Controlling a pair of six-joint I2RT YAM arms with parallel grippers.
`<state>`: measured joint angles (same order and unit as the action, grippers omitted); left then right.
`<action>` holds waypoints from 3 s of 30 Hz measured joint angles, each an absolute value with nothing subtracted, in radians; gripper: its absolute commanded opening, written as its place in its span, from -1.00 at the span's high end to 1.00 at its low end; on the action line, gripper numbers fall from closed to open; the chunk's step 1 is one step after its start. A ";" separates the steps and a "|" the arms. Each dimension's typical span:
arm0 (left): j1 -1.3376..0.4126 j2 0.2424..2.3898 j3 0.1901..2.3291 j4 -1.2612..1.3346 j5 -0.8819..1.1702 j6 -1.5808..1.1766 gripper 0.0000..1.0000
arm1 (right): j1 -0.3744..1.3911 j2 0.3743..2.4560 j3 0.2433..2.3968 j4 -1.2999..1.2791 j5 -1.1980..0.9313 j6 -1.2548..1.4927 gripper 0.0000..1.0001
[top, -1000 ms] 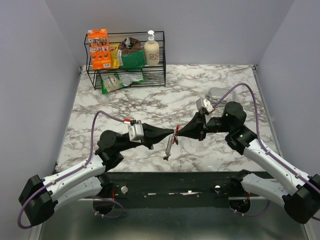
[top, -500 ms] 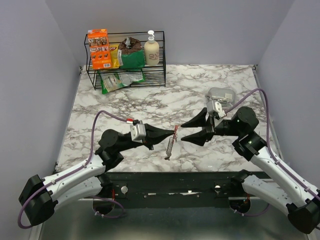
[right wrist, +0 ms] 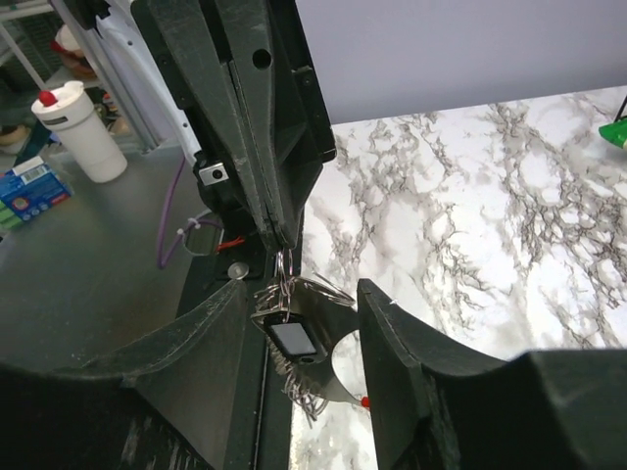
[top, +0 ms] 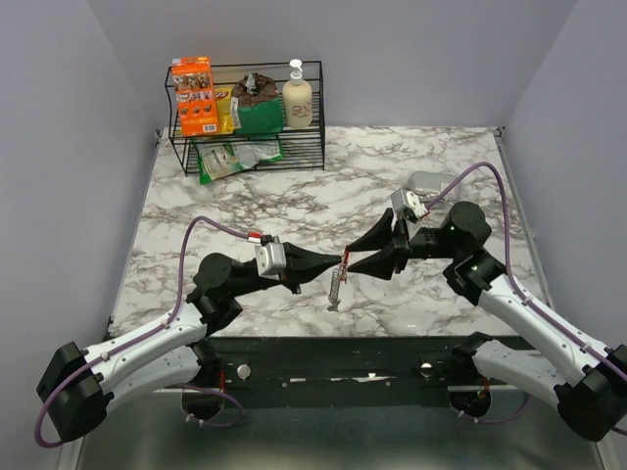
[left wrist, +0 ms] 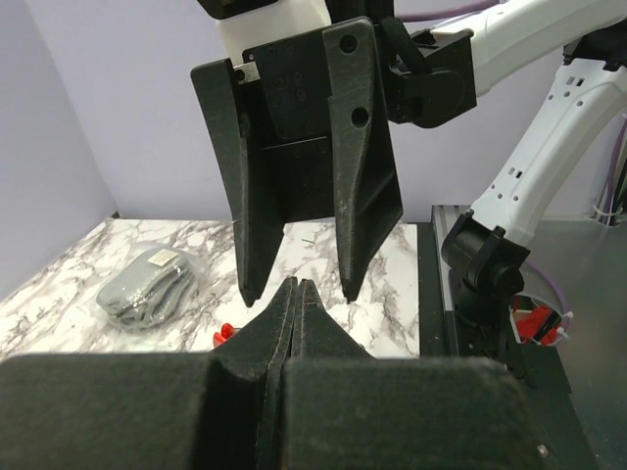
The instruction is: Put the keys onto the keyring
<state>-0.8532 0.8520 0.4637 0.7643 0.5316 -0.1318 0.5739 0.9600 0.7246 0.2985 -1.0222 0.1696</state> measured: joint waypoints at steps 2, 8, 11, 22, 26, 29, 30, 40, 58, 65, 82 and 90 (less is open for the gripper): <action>-0.853 0.852 0.464 0.764 0.532 -0.132 1.00 | 0.574 0.962 0.723 0.316 -1.028 0.184 -0.02; -0.853 0.853 0.464 0.764 0.532 -0.132 1.00 | 0.574 0.978 0.715 0.372 -1.041 0.219 0.14; -0.853 0.855 0.464 0.764 0.533 -0.132 1.00 | 0.575 0.995 0.714 0.387 -1.048 0.231 0.31; -0.853 0.858 0.464 0.768 0.532 -0.132 1.00 | 0.579 1.022 0.714 0.392 -1.074 0.239 0.99; -0.853 0.855 0.465 0.752 0.532 -0.129 1.00 | 0.582 1.021 0.714 0.380 -1.074 0.231 0.99; -0.853 0.846 0.476 0.702 0.533 -0.120 1.00 | 0.582 1.019 0.714 0.355 -1.071 0.216 0.99; -0.853 0.842 0.482 0.683 0.533 -0.116 1.00 | 0.582 1.018 0.715 0.345 -1.068 0.208 0.99; -0.853 0.766 0.580 0.396 0.535 -0.019 -0.31 | 0.582 1.008 0.741 0.220 -1.040 0.136 0.99; -0.853 1.092 1.072 -0.385 0.569 0.262 -0.13 | 0.582 1.058 0.884 -0.174 -0.909 -0.099 0.99; -0.853 1.142 1.124 -0.459 0.570 0.319 0.02 | 0.582 1.059 0.884 -0.185 -0.901 -0.110 0.99; -0.853 1.201 1.139 -0.471 0.559 0.372 1.00 | 0.583 1.061 0.884 -0.207 -0.902 -0.122 0.94; -0.854 1.122 1.020 -0.337 0.551 0.313 1.00 | 0.583 1.051 0.880 -0.191 -0.901 -0.111 0.41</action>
